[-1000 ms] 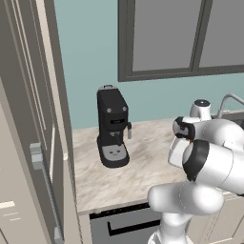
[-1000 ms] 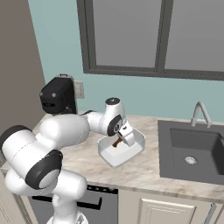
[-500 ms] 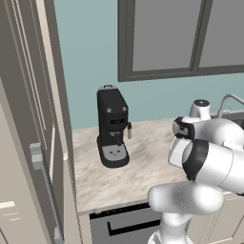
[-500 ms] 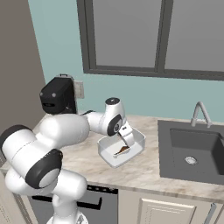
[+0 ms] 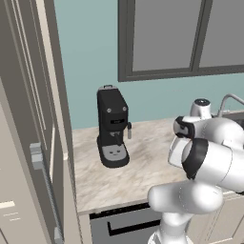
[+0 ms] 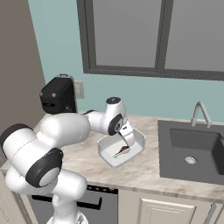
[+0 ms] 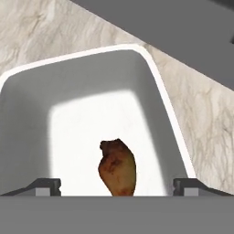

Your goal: Retrieve the tupperware from the cabinet, then place the raw meat into the tupperware to avoid contamination.

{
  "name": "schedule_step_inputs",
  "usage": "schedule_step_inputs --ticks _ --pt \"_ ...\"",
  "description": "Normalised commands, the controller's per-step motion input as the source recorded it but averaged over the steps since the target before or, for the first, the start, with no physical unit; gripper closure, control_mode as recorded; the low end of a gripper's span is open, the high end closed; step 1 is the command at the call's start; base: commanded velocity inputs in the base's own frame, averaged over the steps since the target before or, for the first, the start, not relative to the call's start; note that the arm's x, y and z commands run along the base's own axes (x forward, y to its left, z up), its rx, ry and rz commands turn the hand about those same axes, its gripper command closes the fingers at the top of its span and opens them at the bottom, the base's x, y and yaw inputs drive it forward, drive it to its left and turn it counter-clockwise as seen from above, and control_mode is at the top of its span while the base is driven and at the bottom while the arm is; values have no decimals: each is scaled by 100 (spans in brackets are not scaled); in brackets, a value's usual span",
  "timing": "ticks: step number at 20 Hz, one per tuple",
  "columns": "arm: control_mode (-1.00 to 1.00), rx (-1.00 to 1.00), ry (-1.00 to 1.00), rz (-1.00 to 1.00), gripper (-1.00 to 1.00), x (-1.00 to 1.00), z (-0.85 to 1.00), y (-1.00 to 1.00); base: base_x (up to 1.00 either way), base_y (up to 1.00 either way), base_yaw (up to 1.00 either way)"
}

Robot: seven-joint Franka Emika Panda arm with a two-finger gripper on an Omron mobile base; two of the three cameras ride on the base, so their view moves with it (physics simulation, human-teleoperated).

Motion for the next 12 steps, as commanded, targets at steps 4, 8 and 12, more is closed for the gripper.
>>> schedule_step_inputs --ticks 4,8,12 --pt "-100 0 0 -4 -100 0 25 -13 0 0 0" --pt "-100 0 0 -3 -100 0 40 -6 0 0 0" --pt "-100 0 -1 -2 -100 -1 46 0 0 0 0"
